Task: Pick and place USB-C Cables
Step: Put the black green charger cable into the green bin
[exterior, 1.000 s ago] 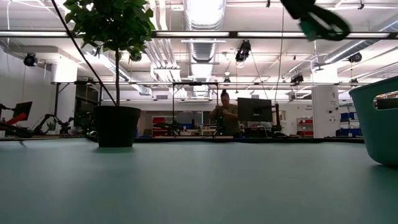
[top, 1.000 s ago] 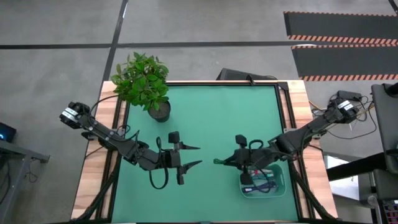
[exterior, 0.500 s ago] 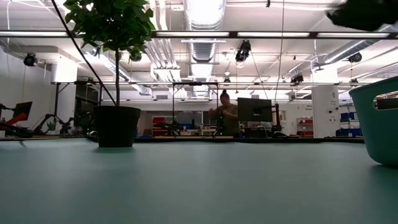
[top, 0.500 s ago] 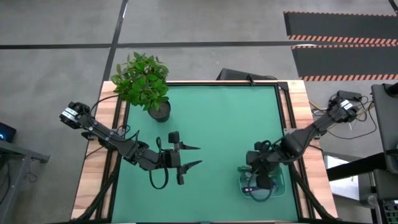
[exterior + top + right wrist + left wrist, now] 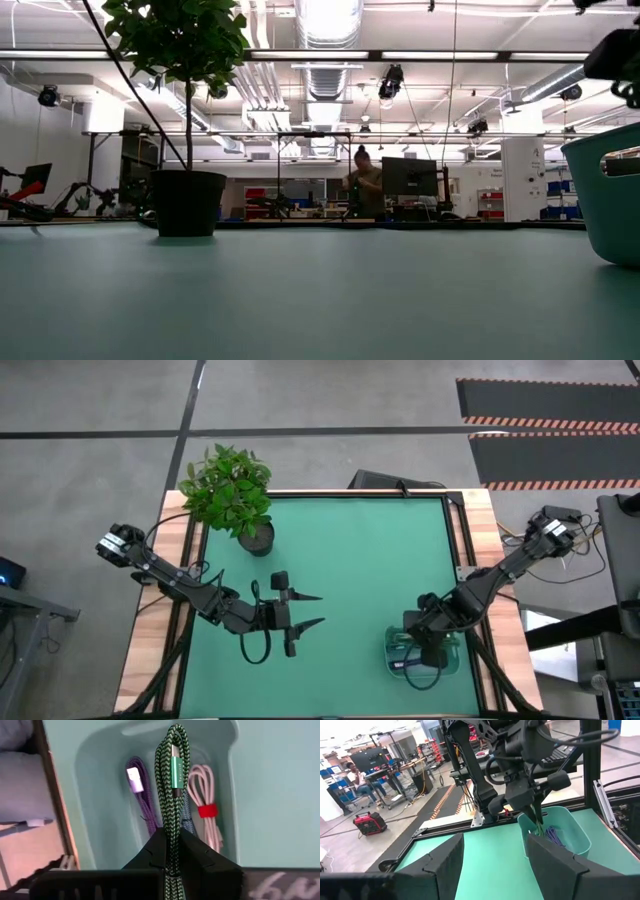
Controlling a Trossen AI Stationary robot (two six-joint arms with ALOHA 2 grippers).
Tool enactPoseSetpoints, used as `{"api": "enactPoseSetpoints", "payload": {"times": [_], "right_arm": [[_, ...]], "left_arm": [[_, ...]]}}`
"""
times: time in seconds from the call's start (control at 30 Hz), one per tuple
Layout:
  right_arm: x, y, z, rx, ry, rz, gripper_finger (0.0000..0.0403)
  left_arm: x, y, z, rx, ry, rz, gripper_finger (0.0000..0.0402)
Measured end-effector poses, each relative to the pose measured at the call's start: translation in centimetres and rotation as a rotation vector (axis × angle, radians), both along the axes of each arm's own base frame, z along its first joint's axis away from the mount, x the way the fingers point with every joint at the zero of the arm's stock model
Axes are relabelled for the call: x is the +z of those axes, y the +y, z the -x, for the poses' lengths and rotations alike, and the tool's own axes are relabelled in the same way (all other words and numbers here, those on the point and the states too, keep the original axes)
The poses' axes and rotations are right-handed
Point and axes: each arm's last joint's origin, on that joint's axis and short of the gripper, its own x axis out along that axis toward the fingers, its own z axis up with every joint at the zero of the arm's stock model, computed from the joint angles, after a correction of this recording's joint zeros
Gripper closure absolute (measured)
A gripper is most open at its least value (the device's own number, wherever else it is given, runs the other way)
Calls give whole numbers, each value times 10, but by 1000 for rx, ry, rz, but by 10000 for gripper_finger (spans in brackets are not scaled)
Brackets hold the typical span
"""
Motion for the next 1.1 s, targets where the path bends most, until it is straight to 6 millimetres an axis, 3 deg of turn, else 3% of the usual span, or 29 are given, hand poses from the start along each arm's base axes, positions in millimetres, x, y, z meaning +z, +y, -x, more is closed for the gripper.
{"api": "enactPoseSetpoints", "payload": {"times": [0.37,0.7,1.1], "right_arm": [[-16,-3,3,18,-2,48,388],[-16,-2,1,47,-60,75,388],[-41,19,-6,110,24,161,388]], "left_arm": [[0,0,0,0,0,0,201],[0,0,0,0,1,-1,201],[0,0,0,1,1,-1,201]]}}
